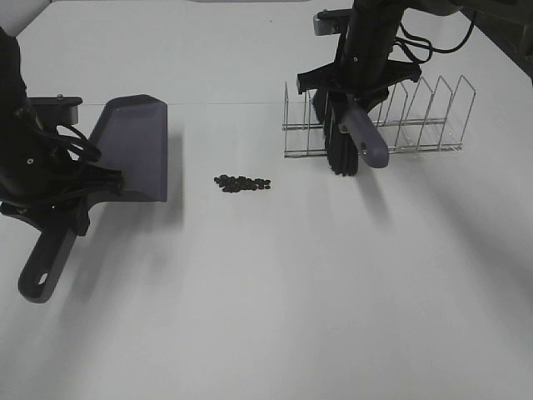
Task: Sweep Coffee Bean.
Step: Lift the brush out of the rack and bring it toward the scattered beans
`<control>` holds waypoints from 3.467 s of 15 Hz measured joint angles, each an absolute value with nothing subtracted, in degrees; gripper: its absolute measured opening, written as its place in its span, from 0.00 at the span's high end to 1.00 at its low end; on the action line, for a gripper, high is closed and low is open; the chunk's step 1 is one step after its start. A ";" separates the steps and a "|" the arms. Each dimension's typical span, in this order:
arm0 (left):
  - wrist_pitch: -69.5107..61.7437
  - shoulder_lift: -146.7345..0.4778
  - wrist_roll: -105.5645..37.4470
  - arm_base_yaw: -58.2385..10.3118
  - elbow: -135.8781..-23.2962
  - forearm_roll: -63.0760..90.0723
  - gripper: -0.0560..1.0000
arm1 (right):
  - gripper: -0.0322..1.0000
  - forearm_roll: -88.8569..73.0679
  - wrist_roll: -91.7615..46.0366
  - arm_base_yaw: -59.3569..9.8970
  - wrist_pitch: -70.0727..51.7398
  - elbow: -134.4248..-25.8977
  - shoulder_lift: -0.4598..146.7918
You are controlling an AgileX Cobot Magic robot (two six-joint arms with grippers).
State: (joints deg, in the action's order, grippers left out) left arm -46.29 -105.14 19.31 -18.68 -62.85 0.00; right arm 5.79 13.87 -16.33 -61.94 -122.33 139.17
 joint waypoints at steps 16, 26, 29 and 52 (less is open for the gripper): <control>-46.18 -105.14 19.31 -18.68 -62.85 -0.34 0.64 | 0.69 6.53 13.69 -16.44 -68.12 -119.40 122.10; -46.07 -105.14 19.31 -18.68 -62.85 -0.46 0.64 | 0.69 7.10 12.72 -16.44 -70.47 -107.54 106.51; -46.07 -105.14 19.37 -18.68 -62.85 -0.63 0.64 | 0.69 7.05 12.89 -16.50 -68.41 -95.91 97.63; -40.79 -107.95 19.65 -18.68 -62.85 -3.90 0.64 | 0.69 26.18 24.87 -26.30 -52.65 -74.43 112.01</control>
State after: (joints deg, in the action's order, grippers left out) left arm -40.79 -107.95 19.65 -18.68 -62.85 -3.90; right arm 26.18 24.87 -26.30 -52.65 -74.43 112.01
